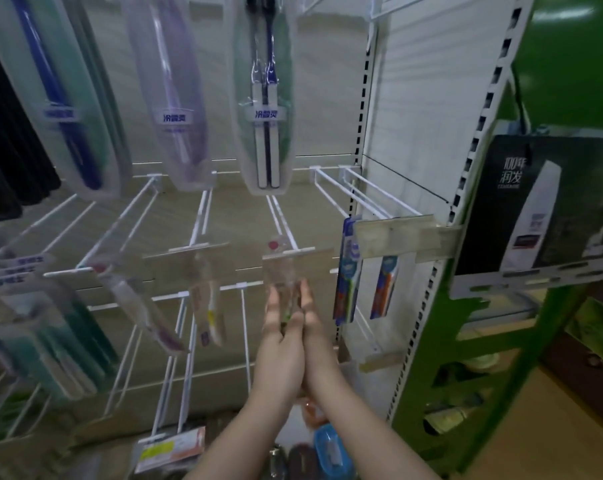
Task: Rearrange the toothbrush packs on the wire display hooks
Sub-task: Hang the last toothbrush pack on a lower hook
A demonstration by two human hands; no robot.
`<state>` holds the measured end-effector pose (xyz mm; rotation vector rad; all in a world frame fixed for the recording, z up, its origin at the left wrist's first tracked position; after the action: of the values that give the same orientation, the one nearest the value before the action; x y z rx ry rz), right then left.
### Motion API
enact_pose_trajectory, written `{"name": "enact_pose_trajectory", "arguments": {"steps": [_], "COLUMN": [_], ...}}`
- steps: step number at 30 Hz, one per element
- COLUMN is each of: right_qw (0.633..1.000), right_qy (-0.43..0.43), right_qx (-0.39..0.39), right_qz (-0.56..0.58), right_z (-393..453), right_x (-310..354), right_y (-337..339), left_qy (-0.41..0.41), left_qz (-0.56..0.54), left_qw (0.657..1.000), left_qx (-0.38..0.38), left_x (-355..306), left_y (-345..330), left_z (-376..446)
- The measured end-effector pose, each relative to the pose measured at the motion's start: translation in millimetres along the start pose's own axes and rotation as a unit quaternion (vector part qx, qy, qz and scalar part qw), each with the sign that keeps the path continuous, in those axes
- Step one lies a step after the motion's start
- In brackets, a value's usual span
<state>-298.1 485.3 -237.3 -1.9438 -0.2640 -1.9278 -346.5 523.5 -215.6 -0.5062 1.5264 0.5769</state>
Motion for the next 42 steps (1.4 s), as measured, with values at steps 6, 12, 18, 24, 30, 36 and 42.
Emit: {"name": "enact_pose_trajectory", "arguments": {"steps": [6,12,18,24,30,36,42], "right_qw": [1.000,0.997,0.969,0.957,0.942,0.907,0.840], "right_qy": [0.000,-0.028,0.092,0.163,0.236,0.214,0.245], "right_qx": [-0.011,-0.018,-0.105,-0.131,-0.089,-0.027,-0.056], "right_qz": [-0.001,-0.068,-0.205,-0.203,-0.221,-0.361,-0.481], "right_z": [6,2,-36,-72,-63,-48,-35], "right_x": [0,-3,26,67,144,188,218], "right_y": [-4,3,21,30,7,-36,-60], "left_qy": [0.016,0.021,-0.029,-0.102,-0.195,-0.232,-0.271], "left_qz": [-0.015,-0.034,-0.015,-0.051,-0.047,0.107,0.399], "left_qw": [1.000,0.999,0.998,0.991,0.977,0.964,0.862], "left_qx": [0.001,0.010,-0.049,-0.065,-0.069,-0.071,-0.154], "left_x": [1,-4,-8,-45,-125,-173,-199], "left_y": [-1,4,30,65,92,105,138], "left_z": [7,3,-10,-39,-31,-23,-4]}}
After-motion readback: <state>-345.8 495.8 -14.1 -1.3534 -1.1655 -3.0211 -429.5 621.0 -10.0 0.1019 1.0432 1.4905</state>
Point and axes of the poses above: each hand's wrist, its own z-axis towards the middle knuckle, its own y-axis out of the back of the hand, x = y × z, the point moved 4 cm from there along z, towards the middle knuckle, and after that the axes turned 4 degrees about -x, right-handed, at the moved point
